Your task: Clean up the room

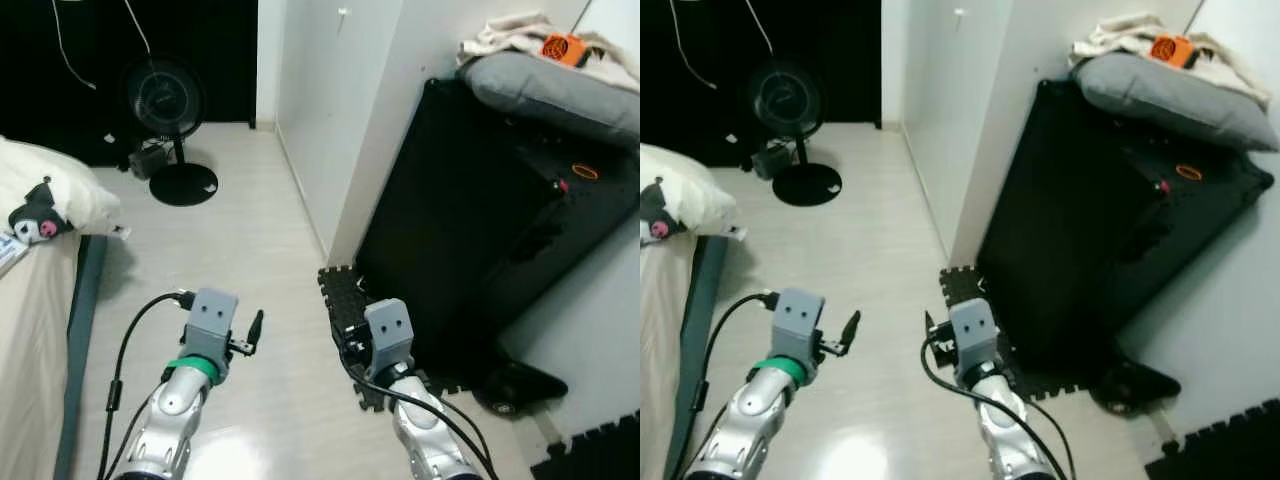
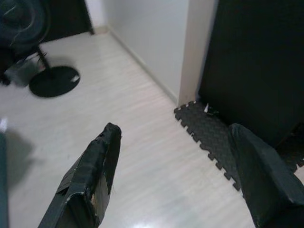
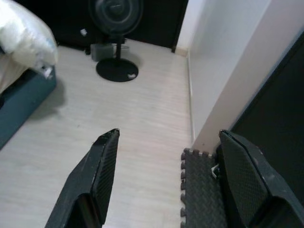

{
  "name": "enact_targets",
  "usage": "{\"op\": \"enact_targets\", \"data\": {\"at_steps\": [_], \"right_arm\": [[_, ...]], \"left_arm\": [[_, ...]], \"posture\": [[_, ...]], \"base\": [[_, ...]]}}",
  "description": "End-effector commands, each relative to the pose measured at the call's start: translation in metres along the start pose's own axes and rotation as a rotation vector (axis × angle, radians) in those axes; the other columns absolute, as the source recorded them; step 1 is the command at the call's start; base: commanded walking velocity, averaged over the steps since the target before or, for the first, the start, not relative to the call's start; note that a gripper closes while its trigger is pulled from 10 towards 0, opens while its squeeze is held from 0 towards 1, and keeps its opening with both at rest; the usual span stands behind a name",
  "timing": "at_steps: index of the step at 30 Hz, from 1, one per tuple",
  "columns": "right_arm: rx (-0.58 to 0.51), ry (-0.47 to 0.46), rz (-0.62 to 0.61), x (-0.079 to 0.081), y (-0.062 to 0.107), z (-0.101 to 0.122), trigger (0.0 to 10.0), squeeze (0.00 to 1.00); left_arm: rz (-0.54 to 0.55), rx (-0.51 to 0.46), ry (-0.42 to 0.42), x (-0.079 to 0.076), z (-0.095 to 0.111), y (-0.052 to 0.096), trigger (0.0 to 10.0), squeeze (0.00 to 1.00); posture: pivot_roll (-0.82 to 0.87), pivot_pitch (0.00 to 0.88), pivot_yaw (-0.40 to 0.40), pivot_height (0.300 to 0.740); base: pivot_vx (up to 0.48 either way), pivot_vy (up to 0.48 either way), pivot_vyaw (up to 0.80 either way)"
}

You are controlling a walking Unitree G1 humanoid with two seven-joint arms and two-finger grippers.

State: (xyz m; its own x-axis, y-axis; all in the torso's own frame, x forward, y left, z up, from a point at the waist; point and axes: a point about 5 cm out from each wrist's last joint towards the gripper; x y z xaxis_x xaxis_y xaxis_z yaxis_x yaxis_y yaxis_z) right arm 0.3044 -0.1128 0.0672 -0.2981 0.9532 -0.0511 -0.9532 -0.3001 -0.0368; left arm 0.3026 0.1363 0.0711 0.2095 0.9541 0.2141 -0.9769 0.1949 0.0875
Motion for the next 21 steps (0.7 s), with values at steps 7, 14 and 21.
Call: {"op": "enact_targets", "data": {"at_steps": [7, 14, 21], "right_arm": [[0.01, -0.038, -0.007, -0.003, -0.014, 0.008, 10.0, 0.0], [0.01, -0.112, -0.037, -0.009, -0.018, 0.012, 10.0, 0.0], [0.004, -0.208, -0.062, -0.01, -0.02, 0.013, 10.0, 0.0]], "left_arm": [[0.017, -0.014, -0.006, -0.006, -0.001, 0.008, 10.0, 0.0], [0.041, -0.065, -0.031, -0.004, 0.01, 0.007, 10.0, 0.0], [0.031, -0.107, -0.074, -0.004, 0.022, 0.003, 10.0, 0.0]], "posture": [[0.05, 0.054, -0.092, 0.74], [0.06, 0.06, -0.093, 0.74], [0.05, 0.061, -0.069, 0.74]], "base": [[0.465, 0.0, 0.0], [0.465, 0.0, 0.0], [0.465, 0.0, 0.0]]}}
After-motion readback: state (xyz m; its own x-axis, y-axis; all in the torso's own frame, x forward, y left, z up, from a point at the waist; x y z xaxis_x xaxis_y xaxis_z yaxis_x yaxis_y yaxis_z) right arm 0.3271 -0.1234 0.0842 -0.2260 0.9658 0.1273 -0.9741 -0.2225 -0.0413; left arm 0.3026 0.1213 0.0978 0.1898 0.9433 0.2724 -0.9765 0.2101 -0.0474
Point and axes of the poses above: a point about 5 cm out from each wrist's last joint towards the gripper, its own y axis pointing back from the gripper into the wrist, its own z axis along the axis of the wrist's last joint, x = y × z, and after that the axes turned 5 degrees about -y, right-handed
